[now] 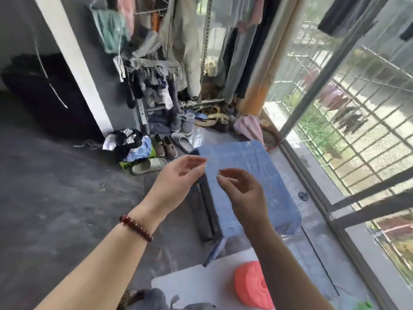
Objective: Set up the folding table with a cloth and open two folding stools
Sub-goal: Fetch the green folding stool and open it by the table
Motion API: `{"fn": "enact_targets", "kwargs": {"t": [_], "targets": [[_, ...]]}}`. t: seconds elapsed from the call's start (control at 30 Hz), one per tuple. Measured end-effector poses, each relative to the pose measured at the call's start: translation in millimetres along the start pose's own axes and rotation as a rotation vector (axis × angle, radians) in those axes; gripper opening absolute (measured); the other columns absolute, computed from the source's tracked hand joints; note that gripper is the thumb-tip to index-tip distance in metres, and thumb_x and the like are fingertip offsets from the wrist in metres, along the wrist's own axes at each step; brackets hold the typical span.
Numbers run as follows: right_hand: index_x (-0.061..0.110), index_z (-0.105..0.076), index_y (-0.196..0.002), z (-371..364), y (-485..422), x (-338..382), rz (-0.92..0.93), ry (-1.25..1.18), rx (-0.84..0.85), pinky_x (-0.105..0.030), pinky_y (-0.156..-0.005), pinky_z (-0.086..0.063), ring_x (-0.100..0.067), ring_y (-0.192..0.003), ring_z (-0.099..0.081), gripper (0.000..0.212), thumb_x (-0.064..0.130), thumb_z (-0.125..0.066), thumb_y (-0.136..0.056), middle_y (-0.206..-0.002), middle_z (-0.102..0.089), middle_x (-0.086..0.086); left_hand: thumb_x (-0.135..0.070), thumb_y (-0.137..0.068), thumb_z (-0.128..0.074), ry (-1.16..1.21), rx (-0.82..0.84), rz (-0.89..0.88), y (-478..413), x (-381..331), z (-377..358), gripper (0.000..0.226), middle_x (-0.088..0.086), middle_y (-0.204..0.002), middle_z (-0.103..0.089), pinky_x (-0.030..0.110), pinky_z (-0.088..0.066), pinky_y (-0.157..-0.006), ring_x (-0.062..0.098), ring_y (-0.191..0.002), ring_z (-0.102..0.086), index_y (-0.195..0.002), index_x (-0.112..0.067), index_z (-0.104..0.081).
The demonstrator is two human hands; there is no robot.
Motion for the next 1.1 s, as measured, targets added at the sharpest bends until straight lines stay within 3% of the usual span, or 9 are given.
{"fn": "enact_targets", "kwargs": {"t": [0.2,0.37,0.47,0.6,0.83,1.0,1.1], "targets": [[0.024,-0.068,-0.080,-160.0,-18.6,17.6,0.057,-0.013,0.285,-0.013,-0.065,-0.046,0.000,-0.068,-0.061,0.014,0.010,-0.071,-0.082,-0.072,-0.068,0.014,-0.015,-0.092,-0.056,0.017,-0.215,-0.033,1.3,4.7,145.5,0.017,-0.003,-0.101,-0.068,0.000,-0.041,-0.064,-0.006,-0.083,-0.060,-0.106,-0.013,-0.065],[0.016,-0.069,-0.084,-288.9,-18.7,31.5,0.073,-0.042,0.497,-0.017,-0.069,-0.046,-0.005,-0.074,-0.063,0.005,0.015,-0.072,-0.081,-0.079,-0.069,0.006,-0.006,-0.092,-0.056,-0.003,-0.418,-0.054,18.5,10.5,259.6,0.017,0.005,-0.101,-0.068,0.003,-0.043,-0.069,0.000,-0.083,-0.061,-0.105,-0.005,-0.065],[0.014,-0.068,-0.086,-349.4,-10.5,35.9,0.085,-0.048,0.581,-0.019,-0.071,-0.047,-0.009,-0.077,-0.063,0.003,0.011,-0.069,-0.084,-0.083,-0.069,0.002,-0.009,-0.091,-0.057,0.001,-0.557,-0.027,37.2,20.3,320.3,0.015,-0.003,-0.100,-0.068,0.002,-0.042,-0.069,0.004,-0.088,-0.061,-0.100,-0.016,-0.066],[0.013,-0.067,-0.086,-421.4,0.8,33.7,0.082,-0.059,0.718,-0.013,-0.068,-0.043,-0.001,-0.071,-0.058,0.003,0.011,-0.068,-0.084,-0.080,-0.066,0.008,-0.017,-0.091,-0.057,0.031,-0.725,0.016,66.8,37.3,387.4,0.015,-0.012,-0.101,-0.069,0.009,-0.041,-0.071,0.004,-0.098,-0.062,-0.092,-0.030,-0.066],[0.025,-0.065,-0.087,-550.9,13.9,28.7,0.040,-0.078,0.954,-0.020,-0.076,-0.046,-0.006,-0.075,-0.059,0.015,0.023,-0.068,-0.073,-0.078,-0.063,0.009,-0.016,-0.092,-0.056,0.120,-0.986,0.050,101.8,62.7,484.3,0.015,-0.013,-0.099,-0.067,-0.001,-0.040,-0.065,0.003,-0.097,-0.061,-0.091,-0.028,-0.064],[0.027,-0.062,-0.093,-649.8,-8.2,34.3,0.035,-0.084,1.033,-0.025,-0.076,-0.045,-0.007,-0.072,-0.057,0.022,0.011,-0.069,-0.079,-0.079,-0.063,0.010,-0.014,-0.093,-0.054,0.157,-1.127,0.070,95.7,71.7,566.1,0.017,-0.007,-0.102,-0.066,0.002,-0.042,-0.064,0.000,-0.090,-0.061,-0.092,-0.029,-0.062],[0.021,-0.063,-0.087,-710.4,-26.6,48.5,0.070,-0.055,1.098,-0.022,-0.069,-0.042,-0.004,-0.065,-0.053,0.015,0.007,-0.069,-0.082,-0.079,-0.062,0.007,-0.014,-0.093,-0.054,0.161,-1.200,0.061,79.9,63.6,617.6,0.018,-0.008,-0.103,-0.066,0.001,-0.042,-0.066,0.001,-0.092,-0.061,-0.091,-0.030,-0.062]]}}
Point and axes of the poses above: each hand's wrist, its own y-axis away from the middle knuckle, its own z-axis out of the back of the hand, x = y × z, the point moved 6 cm from there along -y, towards the middle knuckle
